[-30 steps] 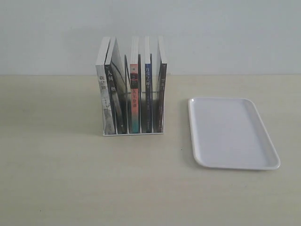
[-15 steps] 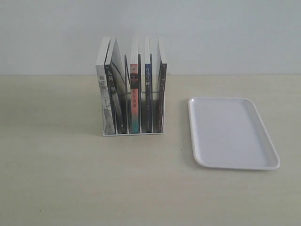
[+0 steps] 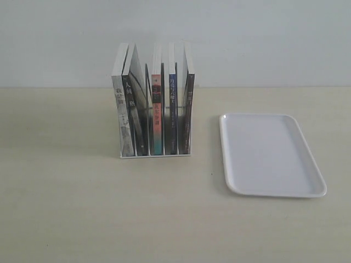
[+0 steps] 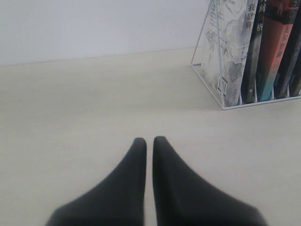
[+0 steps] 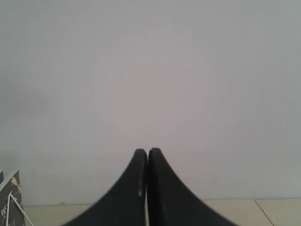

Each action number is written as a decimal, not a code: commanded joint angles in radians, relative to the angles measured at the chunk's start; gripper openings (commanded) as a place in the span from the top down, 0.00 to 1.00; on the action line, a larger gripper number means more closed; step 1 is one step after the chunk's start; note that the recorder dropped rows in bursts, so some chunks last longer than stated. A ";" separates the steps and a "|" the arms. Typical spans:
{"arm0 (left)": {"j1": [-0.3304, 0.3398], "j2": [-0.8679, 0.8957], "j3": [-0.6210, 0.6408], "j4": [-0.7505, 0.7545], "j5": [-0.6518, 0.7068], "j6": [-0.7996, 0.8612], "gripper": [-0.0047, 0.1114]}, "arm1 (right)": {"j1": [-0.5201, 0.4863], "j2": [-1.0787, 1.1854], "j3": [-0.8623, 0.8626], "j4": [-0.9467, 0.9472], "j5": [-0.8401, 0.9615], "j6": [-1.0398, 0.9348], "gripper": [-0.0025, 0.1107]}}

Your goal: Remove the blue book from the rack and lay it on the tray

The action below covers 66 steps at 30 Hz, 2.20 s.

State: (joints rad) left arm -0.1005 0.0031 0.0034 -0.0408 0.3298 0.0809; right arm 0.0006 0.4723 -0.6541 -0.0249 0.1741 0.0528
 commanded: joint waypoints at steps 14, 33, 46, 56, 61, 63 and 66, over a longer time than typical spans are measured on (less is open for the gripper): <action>0.000 -0.003 -0.003 0.001 -0.015 -0.007 0.92 | 0.039 0.440 -0.009 0.308 0.051 -0.053 0.98; 0.000 -0.003 -0.003 0.001 -0.015 -0.007 0.92 | 0.559 0.953 -0.609 0.318 0.401 -0.207 0.85; 0.000 -0.003 -0.003 0.001 -0.015 -0.007 0.92 | 0.619 1.162 -0.839 0.436 0.519 -0.212 0.61; 0.000 -0.003 -0.003 0.001 -0.015 -0.007 0.92 | 0.677 1.319 -1.022 0.348 0.508 -0.024 0.61; 0.000 -0.003 -0.003 0.001 -0.015 -0.007 0.92 | 0.677 1.366 -1.052 0.250 0.483 0.016 0.61; 0.000 -0.003 -0.003 0.001 -0.015 -0.007 0.92 | 0.677 1.374 -1.053 0.192 0.473 0.063 0.61; 0.000 -0.003 -0.003 0.001 -0.015 -0.007 0.92 | 0.677 1.380 -1.055 0.111 0.462 0.141 0.61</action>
State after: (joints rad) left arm -0.1005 0.0031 0.0034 -0.0408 0.3298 0.0809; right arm 0.6778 1.8507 -1.6981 0.1664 0.6589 0.1260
